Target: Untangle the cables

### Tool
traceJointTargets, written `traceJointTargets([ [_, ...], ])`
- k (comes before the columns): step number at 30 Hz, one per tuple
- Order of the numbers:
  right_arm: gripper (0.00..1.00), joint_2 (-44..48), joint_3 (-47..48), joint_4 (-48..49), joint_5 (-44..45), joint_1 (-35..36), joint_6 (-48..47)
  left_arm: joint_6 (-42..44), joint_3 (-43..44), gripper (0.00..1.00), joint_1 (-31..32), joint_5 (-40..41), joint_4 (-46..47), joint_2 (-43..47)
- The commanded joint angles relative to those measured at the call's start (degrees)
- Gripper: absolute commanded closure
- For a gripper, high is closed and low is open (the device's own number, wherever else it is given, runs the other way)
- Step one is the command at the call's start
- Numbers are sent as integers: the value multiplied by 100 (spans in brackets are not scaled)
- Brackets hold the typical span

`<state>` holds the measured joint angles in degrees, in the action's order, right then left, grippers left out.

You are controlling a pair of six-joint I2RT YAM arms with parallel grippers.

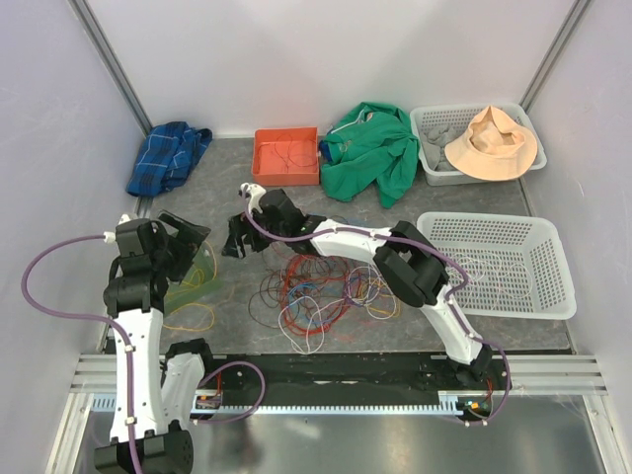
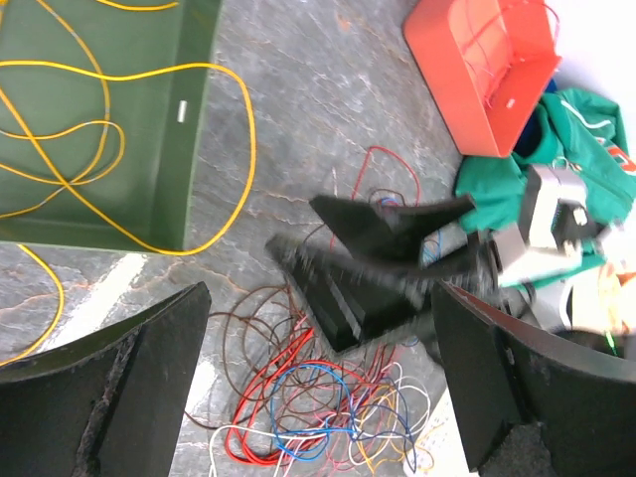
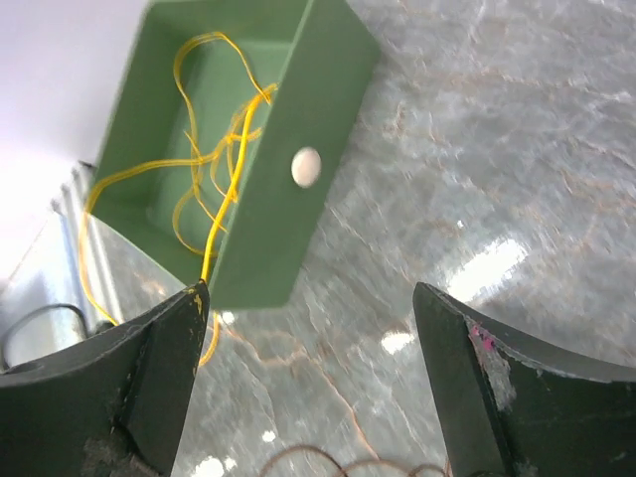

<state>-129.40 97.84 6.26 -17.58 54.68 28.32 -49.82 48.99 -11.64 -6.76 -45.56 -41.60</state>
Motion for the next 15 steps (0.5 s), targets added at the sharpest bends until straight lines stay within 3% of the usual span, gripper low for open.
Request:
traceJointTargets([
  [1,9,-128,33,1052,-588,70,499,192,66,0,48,-229,188,100],
  [10,16,-366,59,1808,-965,52,1009,192,-13,1,136,-167,162,153],
  [15,23,-699,481,1536,-1080,61,1027,175,14,1,153,-115,100,170],
])
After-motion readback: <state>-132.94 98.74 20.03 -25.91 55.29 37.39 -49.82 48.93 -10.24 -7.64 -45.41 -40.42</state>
